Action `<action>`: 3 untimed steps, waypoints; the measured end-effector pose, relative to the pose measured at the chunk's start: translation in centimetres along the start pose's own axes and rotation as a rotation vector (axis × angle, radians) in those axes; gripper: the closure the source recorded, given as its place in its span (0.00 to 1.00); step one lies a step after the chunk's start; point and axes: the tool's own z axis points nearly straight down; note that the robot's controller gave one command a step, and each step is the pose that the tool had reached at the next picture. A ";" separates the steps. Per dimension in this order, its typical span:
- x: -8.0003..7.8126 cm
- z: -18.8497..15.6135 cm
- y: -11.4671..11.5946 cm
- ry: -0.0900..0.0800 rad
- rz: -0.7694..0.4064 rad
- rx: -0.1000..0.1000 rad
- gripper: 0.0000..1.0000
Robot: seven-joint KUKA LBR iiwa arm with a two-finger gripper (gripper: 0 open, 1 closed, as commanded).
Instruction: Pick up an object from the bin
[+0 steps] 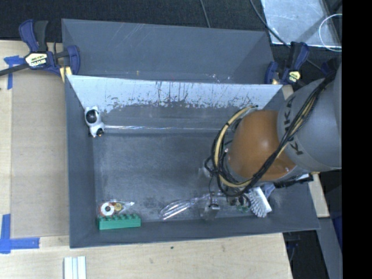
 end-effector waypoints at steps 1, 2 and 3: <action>-0.1 0.0 0.0 0.000 -0.045 0.000 1.00; -0.2 0.0 0.1 0.000 -0.058 0.000 1.00; -0.6 -12.3 0.0 -0.008 -0.054 -0.001 1.00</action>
Offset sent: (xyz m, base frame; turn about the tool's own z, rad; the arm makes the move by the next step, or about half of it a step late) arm 0.0000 0.0000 0.0000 0.0000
